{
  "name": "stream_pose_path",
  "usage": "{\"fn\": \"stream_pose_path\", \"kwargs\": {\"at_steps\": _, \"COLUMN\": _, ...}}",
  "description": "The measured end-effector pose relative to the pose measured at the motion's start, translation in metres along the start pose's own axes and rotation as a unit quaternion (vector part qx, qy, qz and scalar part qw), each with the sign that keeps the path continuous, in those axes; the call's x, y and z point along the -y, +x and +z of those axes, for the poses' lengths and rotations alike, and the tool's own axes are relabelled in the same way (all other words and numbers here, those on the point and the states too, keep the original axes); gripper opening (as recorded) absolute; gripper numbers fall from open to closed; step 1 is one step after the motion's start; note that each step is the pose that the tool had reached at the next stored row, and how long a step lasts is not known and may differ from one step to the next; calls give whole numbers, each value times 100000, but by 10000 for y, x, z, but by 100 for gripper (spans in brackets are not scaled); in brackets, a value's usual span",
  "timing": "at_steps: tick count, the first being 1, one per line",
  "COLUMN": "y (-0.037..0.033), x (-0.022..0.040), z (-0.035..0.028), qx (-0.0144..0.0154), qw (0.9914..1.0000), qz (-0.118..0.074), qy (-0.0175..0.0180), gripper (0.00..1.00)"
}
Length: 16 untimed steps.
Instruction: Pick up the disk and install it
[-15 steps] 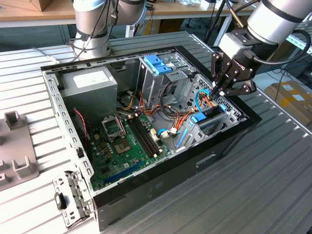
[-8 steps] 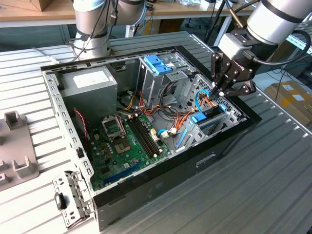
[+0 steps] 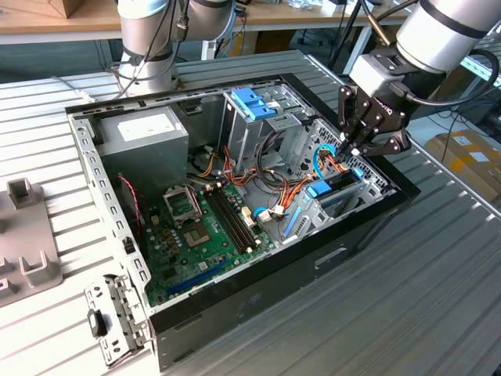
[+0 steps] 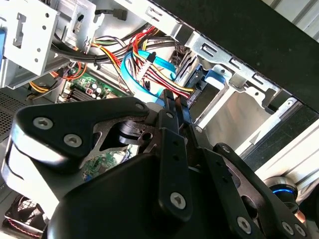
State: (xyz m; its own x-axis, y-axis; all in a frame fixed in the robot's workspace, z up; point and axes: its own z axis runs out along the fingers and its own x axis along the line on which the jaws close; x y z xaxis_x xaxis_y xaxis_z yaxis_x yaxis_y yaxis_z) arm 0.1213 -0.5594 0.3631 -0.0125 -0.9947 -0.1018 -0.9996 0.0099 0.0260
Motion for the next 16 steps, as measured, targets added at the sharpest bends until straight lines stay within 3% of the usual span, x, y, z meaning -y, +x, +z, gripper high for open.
{"fn": "stream_pose_path", "kwargs": {"at_steps": 16, "y": 30, "x": -38, "z": -1, "qx": 1, "qw": 100000, "qz": 1, "qy": 1, "gripper": 16}}
